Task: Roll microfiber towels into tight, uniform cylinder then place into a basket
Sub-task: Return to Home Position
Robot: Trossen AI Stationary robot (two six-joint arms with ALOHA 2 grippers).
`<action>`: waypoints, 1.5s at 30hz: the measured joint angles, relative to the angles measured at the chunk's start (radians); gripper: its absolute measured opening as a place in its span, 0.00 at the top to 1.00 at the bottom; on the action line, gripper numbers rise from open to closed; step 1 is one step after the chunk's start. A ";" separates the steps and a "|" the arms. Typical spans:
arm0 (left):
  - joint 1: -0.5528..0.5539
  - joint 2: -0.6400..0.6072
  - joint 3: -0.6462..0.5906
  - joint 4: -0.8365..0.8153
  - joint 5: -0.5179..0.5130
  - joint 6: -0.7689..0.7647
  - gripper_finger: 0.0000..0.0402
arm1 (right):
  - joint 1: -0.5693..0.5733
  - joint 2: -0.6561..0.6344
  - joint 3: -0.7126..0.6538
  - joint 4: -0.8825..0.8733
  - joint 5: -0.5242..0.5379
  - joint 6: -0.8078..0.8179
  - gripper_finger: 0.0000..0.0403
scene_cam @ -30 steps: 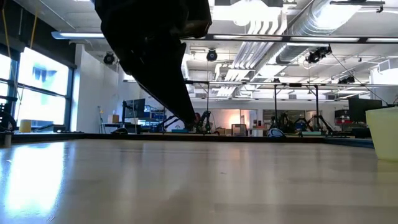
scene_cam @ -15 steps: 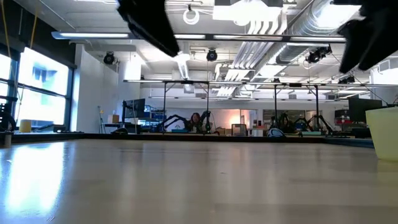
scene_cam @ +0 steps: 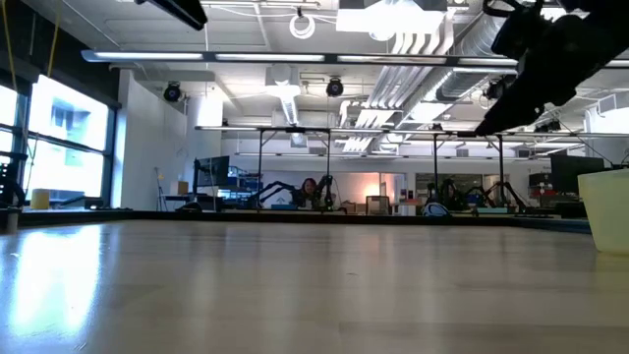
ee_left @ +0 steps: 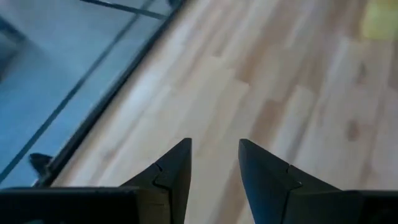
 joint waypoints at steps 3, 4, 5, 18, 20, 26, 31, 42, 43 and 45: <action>0.001 -0.076 -0.033 -0.025 -0.061 -0.028 0.70 | -0.040 -0.061 -0.062 0.086 -0.005 -0.006 0.39; 0.001 -0.097 -0.044 -0.017 -0.079 -0.029 0.70 | -0.050 -0.082 -0.081 0.099 -0.009 -0.007 0.39; 0.002 -0.123 -0.061 -0.016 -0.089 -0.035 0.70 | -0.059 -0.099 -0.099 0.111 -0.010 -0.007 0.39; 0.045 -0.469 -0.367 -0.012 -0.188 -0.231 0.70 | -0.098 -0.177 -0.248 0.281 -0.011 0.001 0.39; 0.053 -0.515 -0.420 -0.004 -0.187 -0.256 0.70 | -0.106 -0.182 -0.253 0.281 -0.010 0.000 0.39; 0.057 -0.633 -0.590 0.114 -0.181 -0.329 0.70 | -0.138 -0.189 -0.254 0.282 -0.011 -0.030 0.39; 0.057 -0.673 -0.759 0.382 -0.123 -0.250 0.70 | -0.161 -0.188 -0.254 0.282 -0.012 -0.033 0.39; 0.110 -0.671 -1.052 1.050 -0.062 0.070 0.70 | -0.161 -0.188 -0.254 0.308 -0.013 -0.051 0.39; 0.124 -0.671 -1.071 1.094 -0.044 0.079 0.70 | -0.161 -0.187 -0.254 0.318 -0.013 -0.051 0.39; 0.150 -0.671 -1.097 1.152 -0.007 0.093 0.70 | -0.156 -0.187 -0.254 0.330 -0.013 -0.060 0.39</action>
